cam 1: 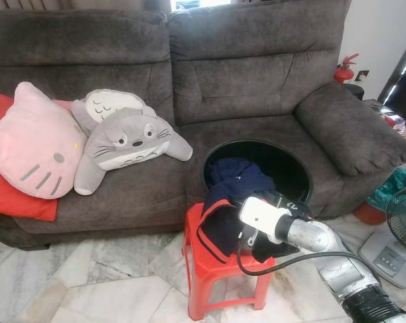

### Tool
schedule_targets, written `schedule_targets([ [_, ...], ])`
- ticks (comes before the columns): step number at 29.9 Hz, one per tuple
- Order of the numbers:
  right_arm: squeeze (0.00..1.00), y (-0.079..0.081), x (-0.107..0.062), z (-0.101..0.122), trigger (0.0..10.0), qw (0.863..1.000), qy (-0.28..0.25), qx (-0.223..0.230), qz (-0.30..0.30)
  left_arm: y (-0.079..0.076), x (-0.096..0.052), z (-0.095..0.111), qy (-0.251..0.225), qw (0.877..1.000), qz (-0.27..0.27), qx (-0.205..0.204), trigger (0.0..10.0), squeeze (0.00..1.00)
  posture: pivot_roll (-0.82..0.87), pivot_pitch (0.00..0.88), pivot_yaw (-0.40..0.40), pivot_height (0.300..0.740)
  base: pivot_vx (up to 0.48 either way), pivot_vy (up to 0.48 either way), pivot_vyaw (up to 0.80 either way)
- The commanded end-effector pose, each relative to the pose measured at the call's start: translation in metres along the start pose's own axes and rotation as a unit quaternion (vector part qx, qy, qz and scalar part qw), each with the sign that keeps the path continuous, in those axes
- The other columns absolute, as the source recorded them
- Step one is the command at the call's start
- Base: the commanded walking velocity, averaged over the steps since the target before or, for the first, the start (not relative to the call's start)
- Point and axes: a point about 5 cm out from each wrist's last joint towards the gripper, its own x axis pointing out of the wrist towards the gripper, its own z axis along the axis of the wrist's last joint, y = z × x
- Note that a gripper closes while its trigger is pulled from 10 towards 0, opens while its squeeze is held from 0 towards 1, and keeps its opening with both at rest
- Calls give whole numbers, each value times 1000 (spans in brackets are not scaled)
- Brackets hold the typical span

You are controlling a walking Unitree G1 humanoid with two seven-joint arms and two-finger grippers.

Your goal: Hang hanger

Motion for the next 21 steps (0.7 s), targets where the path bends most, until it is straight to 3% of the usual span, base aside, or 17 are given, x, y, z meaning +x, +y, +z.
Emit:
schedule_targets([
  [1,0,-7,0,2,10000,1000,3,1,-13,2,0,-3,9,1000,3,7,10000,0,-166,0,35,740,0,0,0],
  [2,200,-14,1,-3,10000,999,21,5,-40,3,0,-3,9,1000,3,6,10000,0,-166,0,35,740,0,0,0],
  [4,200,-17,0,-4,10000,998,27,6,-48,3,0,-3,9,1000,3,6,10000,0,-166,0,35,740,0,0,0],
  [5,1000,-20,0,-7,10000,998,35,3,-60,3,0,-3,9,1000,3,7,10000,0,-167,0,38,740,0,0,0],
  [16,1000,-21,-1,-13,10000,996,55,-26,-65,4,-1,-3,9,1000,3,9,10000,0,-166,0,39,740,0,0,0],
  [17,376,-21,-1,-13,10000,996,55,-29,-66,4,-1,-3,9,1000,3,9,10000,0,-164,0,39,740,0,0,0],
  [18,0,-21,0,-13,10000,996,55,-30,-67,4,-1,-3,9,1000,4,9,10000,0,-163,0,38,740,0,0,0],
  [21,0,-21,1,-13,10000,996,55,-32,-67,4,-1,-3,9,1000,4,10,10000,0,-163,0,38,740,0,0,0],
])
